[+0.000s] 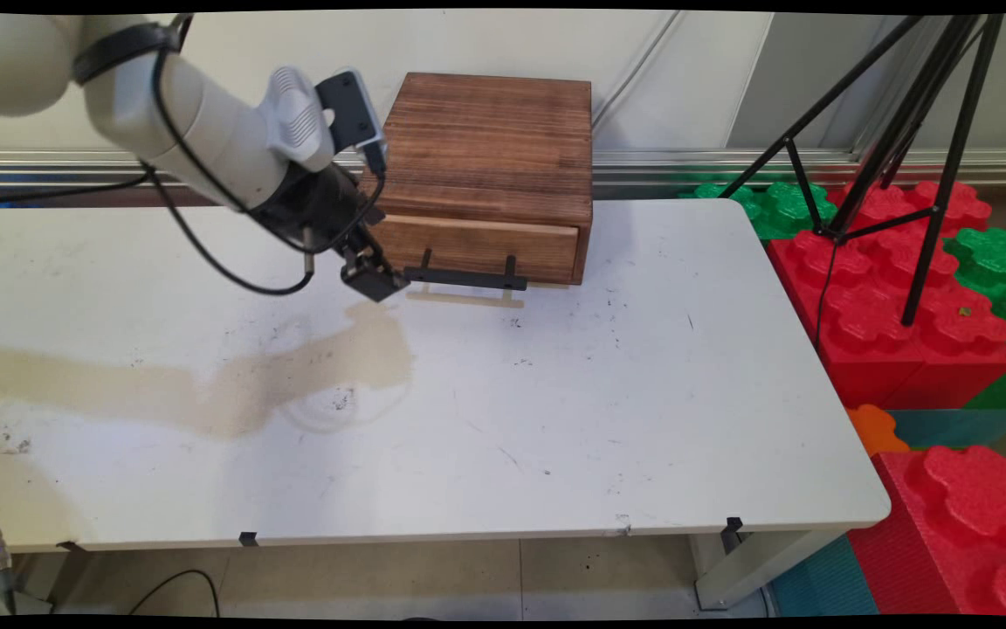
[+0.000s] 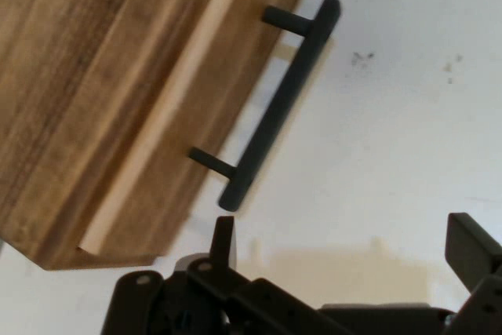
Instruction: Open the drawer
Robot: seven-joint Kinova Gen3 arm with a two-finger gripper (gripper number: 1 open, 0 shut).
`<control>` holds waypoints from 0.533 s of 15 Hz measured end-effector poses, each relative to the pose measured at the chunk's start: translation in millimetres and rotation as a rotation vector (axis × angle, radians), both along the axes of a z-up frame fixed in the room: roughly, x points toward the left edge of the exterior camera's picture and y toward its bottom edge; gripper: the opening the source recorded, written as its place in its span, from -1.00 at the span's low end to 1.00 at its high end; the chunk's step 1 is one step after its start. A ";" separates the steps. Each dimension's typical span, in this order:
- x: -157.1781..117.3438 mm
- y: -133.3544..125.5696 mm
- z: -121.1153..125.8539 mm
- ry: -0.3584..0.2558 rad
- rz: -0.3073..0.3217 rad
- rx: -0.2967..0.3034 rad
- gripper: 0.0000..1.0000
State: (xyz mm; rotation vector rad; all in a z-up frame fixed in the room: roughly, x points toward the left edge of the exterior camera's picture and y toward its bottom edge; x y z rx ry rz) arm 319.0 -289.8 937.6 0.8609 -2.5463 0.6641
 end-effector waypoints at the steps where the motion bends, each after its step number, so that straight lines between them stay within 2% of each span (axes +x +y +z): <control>1: 1.0 5.7 -1.5 0.015 0.002 0.002 1.00; 8: 5.9 38.0 -12.2 0.109 -0.009 0.018 1.00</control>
